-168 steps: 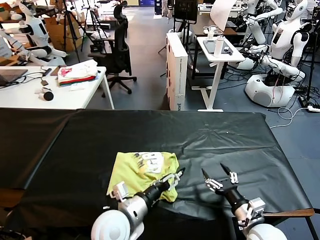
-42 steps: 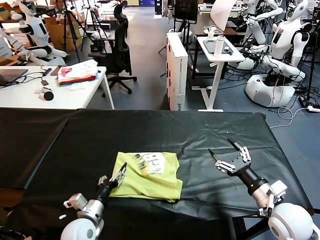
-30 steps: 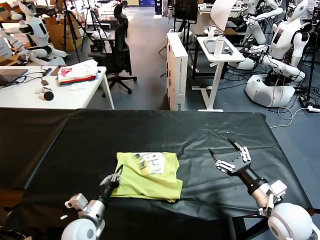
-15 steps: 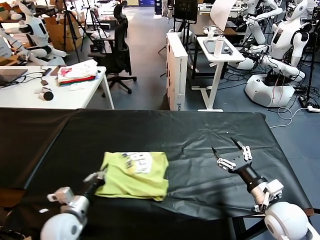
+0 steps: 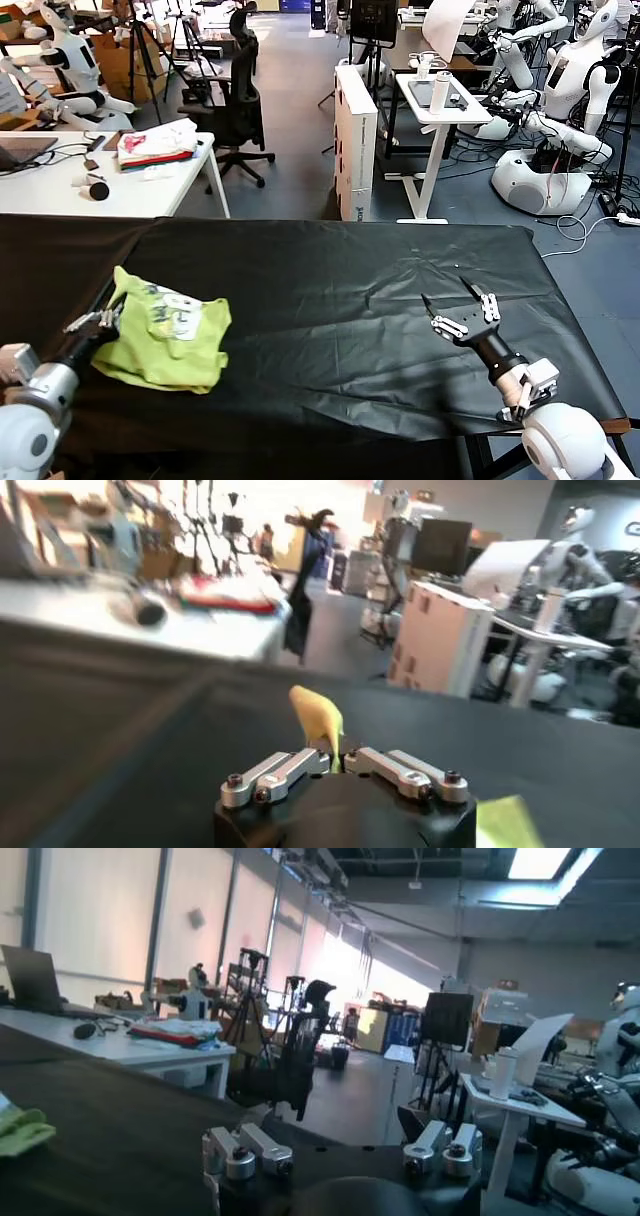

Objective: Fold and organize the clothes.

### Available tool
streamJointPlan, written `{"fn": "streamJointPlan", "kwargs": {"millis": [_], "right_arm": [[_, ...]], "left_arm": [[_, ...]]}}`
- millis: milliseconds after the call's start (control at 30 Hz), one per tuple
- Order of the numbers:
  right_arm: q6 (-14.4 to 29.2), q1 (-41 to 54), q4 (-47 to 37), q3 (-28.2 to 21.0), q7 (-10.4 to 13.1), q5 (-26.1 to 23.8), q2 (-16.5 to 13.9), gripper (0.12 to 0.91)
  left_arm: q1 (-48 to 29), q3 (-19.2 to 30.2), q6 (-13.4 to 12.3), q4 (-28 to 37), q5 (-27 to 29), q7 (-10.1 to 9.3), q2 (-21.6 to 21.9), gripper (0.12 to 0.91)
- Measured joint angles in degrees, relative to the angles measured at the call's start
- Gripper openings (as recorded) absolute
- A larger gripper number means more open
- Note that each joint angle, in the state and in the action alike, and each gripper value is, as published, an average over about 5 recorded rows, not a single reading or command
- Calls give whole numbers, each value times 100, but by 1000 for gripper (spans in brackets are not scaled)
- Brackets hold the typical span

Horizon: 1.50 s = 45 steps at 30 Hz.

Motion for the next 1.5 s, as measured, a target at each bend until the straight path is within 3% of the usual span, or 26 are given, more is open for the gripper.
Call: {"fn": "streamJointPlan", "kwargs": {"millis": [133, 267, 433, 633, 733, 867, 1000, 1100, 1233, 1500], "right_arm": [[-107, -156, 94, 152, 46, -102, 70, 907], [-304, -313, 208, 247, 100, -138, 143, 907], [-693, -292, 325, 160, 73, 163, 156, 907], [-1525, -66, 401, -124, 71, 1049, 39, 907], [-1931, 85, 350, -285, 157, 1626, -35, 907], [-2441, 314, 245, -546, 256, 2365, -102, 907], [-2855, 573, 149, -907, 386, 3026, -62, 907], [-3000, 778, 60, -1214, 419, 3325, 12, 907], [-3072, 1036, -72, -1591, 458, 3528, 146, 907], [-2990, 1422, -425, -2187, 518, 3421, 531, 906]], "left_arm": [[-141, 372, 246, -476, -188, -295, -117, 178], [-316, 1126, 342, -670, -334, -454, -473, 178], [-596, 2363, 284, -406, -160, -450, -1216, 178], [-926, 3545, 142, 400, 141, -385, -2084, 182], [-1038, 3824, 135, 717, 212, -359, -2318, 271], [-1048, 3983, 154, 834, 252, -305, -2414, 510], [-952, 4008, 82, 676, 528, -95, -2366, 765], [-867, 3934, -95, 436, 871, 113, -2261, 878], [-815, 3700, -294, 123, 1122, 233, -2054, 905], [-620, 3174, -376, -223, 1190, 221, -1792, 907]]}}
